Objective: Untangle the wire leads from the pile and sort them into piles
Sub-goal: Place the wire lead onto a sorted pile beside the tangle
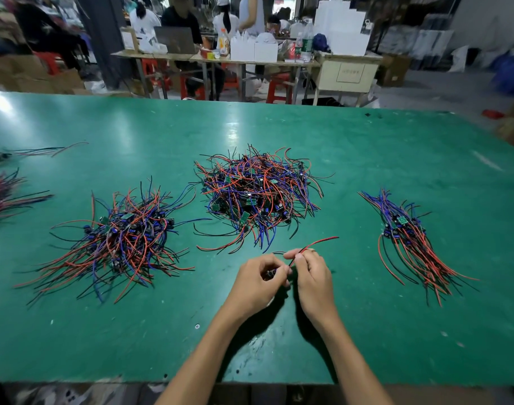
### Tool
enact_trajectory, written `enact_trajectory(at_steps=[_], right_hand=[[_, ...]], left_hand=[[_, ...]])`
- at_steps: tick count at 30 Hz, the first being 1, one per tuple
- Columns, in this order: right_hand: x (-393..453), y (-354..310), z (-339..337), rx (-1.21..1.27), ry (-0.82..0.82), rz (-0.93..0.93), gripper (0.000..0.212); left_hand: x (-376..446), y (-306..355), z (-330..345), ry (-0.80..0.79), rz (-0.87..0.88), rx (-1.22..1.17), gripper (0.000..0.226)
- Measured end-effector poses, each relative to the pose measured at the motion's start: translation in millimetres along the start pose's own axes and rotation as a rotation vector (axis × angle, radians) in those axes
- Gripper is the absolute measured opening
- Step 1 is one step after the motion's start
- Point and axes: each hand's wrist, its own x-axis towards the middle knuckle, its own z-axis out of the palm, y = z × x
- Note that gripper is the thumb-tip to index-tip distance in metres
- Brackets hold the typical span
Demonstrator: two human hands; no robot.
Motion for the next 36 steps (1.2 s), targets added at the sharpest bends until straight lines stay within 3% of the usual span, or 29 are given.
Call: enact_trajectory(at_steps=[12, 14, 18, 21, 24, 27, 30, 34, 36], right_hand=[[6.5, 0.6, -12.0, 0.405, 0.381, 0.279, 0.035], [5.0, 1.4, -11.3, 0.384, 0.276, 0.22, 0.036], [-4.1, 2.3, -6.4, 0.223, -0.083, 0.088, 0.035], [-3.5, 2.7, -9.0, 0.215, -0.005, 0.077, 0.031], [0.0, 0.3, -12.8, 0.421, 0.214, 0.183, 0.03], [2.4, -3.4, -13.4, 0.556, 0.282, 0.232, 0.029], [4.3, -4.7, -15.5, 0.661, 0.26, 0.28, 0.027], [0.9, -5.7, -16.3, 0.691, 0.065, 0.289, 0.012], [-0.1, -6.6, -17.8, 0.665, -0.025, 0.26, 0.021]], left_hand=[[-3.7, 7.8, -15.1, -0.26, -0.031, 0.002, 0.018], [-4.9, 8.1, -17.2, -0.222, -0.046, -0.015, 0.018], [-9.7, 8.6, -22.6, -0.178, -0.096, -0.197, 0.018], [-10.3, 10.4, -23.3, -0.171, -0.103, -0.216, 0.024], [-9.6, 7.3, -30.6, -0.17, -0.114, -0.308, 0.036], [-9.5, 0.3, -37.6, -0.168, -0.119, -0.395, 0.04], [-7.4, -2.3, -36.9, -0.17, -0.134, -0.434, 0.035], [-5.9, -1.5, -36.6, -0.105, -0.133, -0.497, 0.033], [-5.7, -1.7, -36.6, -0.074, -0.132, -0.518, 0.033]])
